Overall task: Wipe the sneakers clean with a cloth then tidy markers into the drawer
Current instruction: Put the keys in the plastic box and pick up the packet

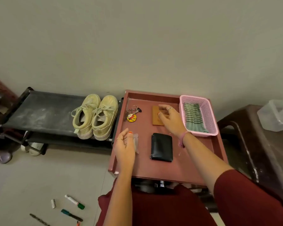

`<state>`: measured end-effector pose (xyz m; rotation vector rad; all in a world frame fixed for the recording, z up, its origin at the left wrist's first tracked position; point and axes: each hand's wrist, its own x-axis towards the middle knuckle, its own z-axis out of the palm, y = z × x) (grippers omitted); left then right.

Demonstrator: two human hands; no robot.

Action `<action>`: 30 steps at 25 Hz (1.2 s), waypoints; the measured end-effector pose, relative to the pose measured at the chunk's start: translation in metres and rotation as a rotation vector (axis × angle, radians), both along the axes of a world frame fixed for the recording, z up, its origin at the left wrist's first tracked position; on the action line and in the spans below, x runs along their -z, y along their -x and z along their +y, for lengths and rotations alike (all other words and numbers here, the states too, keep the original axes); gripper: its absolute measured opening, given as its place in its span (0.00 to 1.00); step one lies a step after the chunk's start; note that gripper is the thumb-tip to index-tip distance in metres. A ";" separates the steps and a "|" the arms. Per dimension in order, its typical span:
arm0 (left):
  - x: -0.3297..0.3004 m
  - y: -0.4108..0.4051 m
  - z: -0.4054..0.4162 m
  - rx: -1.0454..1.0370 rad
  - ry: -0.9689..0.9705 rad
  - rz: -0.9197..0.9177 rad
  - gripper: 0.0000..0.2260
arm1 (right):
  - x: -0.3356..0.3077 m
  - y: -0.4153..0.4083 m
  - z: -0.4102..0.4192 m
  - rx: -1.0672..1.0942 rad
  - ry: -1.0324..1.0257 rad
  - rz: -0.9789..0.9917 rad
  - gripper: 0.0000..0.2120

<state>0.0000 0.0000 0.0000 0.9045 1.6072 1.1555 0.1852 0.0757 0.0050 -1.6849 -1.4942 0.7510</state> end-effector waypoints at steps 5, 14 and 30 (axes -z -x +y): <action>0.032 0.011 0.023 -0.070 0.071 -0.107 0.08 | 0.036 0.025 0.059 -0.084 0.176 -0.069 0.14; 0.056 0.033 0.044 -0.084 0.129 -0.138 0.06 | 0.074 0.045 0.141 -0.198 0.250 -0.368 0.14; 0.056 0.039 0.051 -0.086 0.111 -0.164 0.08 | 0.083 0.055 0.158 -0.162 0.359 -0.351 0.10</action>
